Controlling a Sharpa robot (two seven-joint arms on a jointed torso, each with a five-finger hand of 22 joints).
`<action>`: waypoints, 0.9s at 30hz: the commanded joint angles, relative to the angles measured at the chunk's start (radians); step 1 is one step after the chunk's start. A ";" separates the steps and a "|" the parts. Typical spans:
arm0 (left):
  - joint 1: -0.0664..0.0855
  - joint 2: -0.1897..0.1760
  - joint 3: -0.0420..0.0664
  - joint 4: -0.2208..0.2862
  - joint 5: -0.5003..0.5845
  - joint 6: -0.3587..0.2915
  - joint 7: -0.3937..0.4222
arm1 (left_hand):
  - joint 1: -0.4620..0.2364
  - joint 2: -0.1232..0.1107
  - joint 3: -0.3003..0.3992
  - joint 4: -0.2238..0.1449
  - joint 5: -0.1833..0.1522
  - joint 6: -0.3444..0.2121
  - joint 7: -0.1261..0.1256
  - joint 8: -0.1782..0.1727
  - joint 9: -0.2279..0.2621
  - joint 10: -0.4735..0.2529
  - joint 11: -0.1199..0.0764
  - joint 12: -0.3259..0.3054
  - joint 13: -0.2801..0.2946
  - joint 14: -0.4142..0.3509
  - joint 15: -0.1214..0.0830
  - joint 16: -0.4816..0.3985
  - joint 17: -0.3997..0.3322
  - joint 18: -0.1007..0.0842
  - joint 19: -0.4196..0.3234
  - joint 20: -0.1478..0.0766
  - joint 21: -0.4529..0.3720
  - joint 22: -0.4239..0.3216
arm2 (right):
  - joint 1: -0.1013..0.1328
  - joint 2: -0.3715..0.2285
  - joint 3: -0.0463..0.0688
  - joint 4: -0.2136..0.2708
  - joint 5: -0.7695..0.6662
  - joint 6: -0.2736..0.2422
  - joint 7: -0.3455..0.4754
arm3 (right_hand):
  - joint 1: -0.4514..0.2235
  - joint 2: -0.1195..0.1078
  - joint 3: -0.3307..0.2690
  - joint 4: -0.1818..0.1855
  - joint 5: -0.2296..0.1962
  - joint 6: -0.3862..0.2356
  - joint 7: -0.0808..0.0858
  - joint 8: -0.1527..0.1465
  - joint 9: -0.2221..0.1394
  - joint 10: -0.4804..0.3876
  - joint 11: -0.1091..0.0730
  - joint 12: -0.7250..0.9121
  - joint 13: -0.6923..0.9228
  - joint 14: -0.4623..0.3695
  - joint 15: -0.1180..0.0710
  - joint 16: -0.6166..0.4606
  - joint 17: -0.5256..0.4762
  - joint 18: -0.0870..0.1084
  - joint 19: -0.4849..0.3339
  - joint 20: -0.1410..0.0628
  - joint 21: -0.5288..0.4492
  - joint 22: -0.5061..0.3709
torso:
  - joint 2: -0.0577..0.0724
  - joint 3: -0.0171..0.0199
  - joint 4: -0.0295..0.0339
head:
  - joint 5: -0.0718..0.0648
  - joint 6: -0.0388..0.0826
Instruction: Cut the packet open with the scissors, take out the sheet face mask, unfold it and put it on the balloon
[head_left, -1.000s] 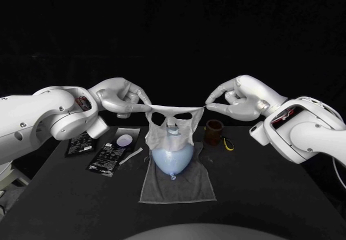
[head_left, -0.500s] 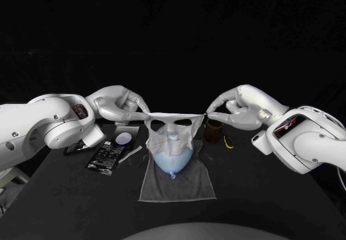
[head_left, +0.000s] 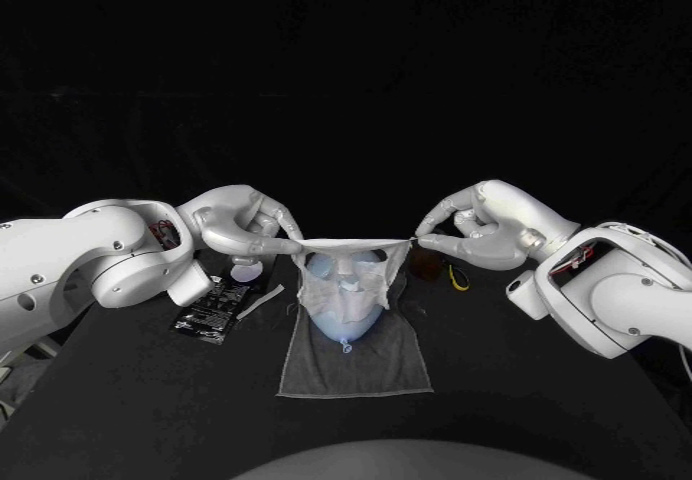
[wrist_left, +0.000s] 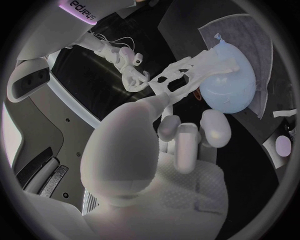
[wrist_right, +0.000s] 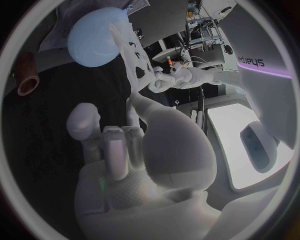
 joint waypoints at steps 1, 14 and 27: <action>-0.001 -0.001 0.000 0.010 0.016 0.019 0.002 | -0.001 0.005 0.005 -0.002 0.003 0.006 0.002 0.003 0.058 0.007 0.000 0.003 -0.001 0.053 0.005 0.003 0.104 0.001 0.006 0.001 0.005 0.001 | -0.003 -0.001 0.000 0.007 -0.007 0.011 -0.005 | 0.010 0.002 0.000 0.004 0.003 0.005 0.001 0.018 0.047 0.106 -0.005 0.007 0.263 0.106 -0.004 0.004 0.263 0.012 -0.001 -0.003 -0.006 0.115 | 0.003 0.0003 -0.0004 | -0.001 -0.004; -0.003 0.023 0.000 -0.005 0.018 -0.001 -0.012 | -0.001 0.005 0.005 -0.003 0.003 0.006 0.002 0.004 0.057 0.006 -0.001 0.002 -0.002 0.053 0.004 0.003 0.103 0.001 0.006 0.001 0.005 0.000 | -0.006 0.019 0.000 -0.016 -0.006 0.019 -0.002 | 0.010 0.001 0.000 0.005 0.003 0.005 0.001 0.019 0.048 0.106 -0.005 0.007 0.263 0.106 -0.004 0.004 0.263 0.012 -0.001 -0.003 -0.005 0.115 | 0.010 0.0000 -0.0013 | -0.003 -0.008; -0.006 0.139 0.001 -0.184 0.026 -0.065 -0.027 | -0.001 0.007 0.007 -0.003 0.003 0.005 0.002 0.003 0.057 0.004 -0.001 0.000 -0.006 0.052 0.004 0.003 0.101 0.000 0.008 0.001 0.007 0.004 | -0.012 0.139 0.000 -0.192 0.008 0.033 0.002 | 0.011 0.001 0.001 0.006 0.003 0.003 0.001 0.021 0.050 0.106 -0.005 0.007 0.263 0.106 -0.004 0.004 0.263 0.011 0.000 -0.002 -0.003 0.116 | 0.032 -0.0029 -0.0035 | -0.004 -0.003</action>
